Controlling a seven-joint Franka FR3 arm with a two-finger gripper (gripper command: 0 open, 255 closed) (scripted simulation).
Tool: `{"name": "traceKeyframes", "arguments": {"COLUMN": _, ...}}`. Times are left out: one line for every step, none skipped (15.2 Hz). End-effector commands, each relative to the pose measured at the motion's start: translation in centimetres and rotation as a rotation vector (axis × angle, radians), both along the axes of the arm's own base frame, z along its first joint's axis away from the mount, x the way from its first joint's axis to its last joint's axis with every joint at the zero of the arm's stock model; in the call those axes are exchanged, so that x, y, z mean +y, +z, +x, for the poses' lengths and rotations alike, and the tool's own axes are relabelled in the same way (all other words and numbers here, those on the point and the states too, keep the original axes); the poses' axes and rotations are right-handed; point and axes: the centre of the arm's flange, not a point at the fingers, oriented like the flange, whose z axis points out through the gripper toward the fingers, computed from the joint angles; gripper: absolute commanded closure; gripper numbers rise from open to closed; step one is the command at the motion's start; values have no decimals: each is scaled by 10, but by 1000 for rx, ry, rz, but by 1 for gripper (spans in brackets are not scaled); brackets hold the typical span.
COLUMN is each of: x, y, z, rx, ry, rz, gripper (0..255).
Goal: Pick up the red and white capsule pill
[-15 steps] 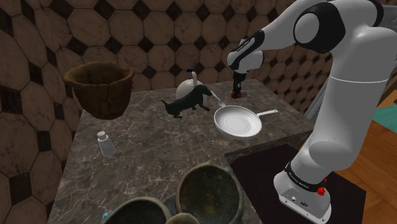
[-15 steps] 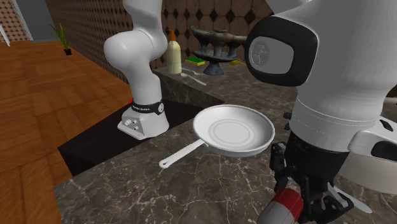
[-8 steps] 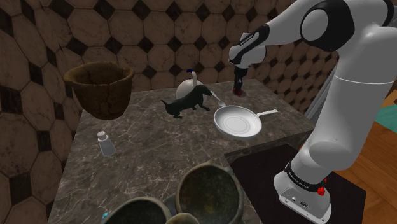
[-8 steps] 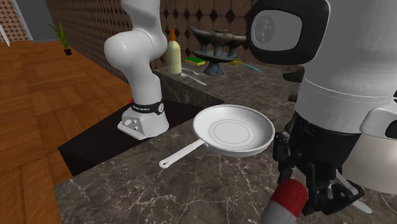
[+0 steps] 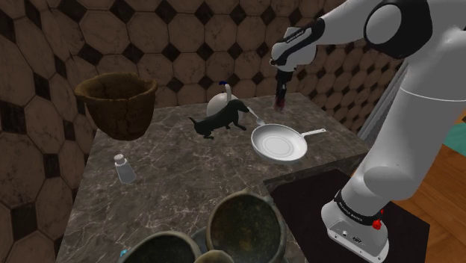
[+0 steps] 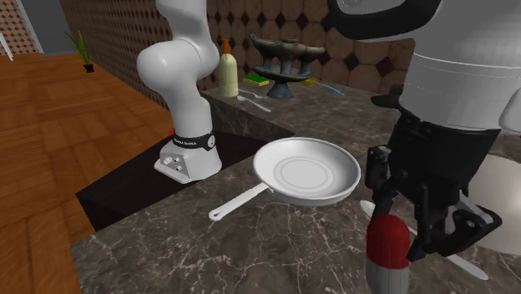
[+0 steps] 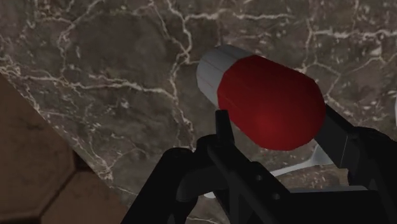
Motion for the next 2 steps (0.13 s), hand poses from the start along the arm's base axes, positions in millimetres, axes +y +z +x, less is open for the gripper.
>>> {"name": "traceKeyframes", "arguments": {"x": 0, "y": 6, "z": -1, "rx": 0, "ry": 0, "rz": 0, "gripper": 255}}
{"name": "traceKeyframes", "arguments": {"x": 0, "y": 6, "z": -1, "rx": 0, "ry": 0, "rz": 0, "gripper": 255}}
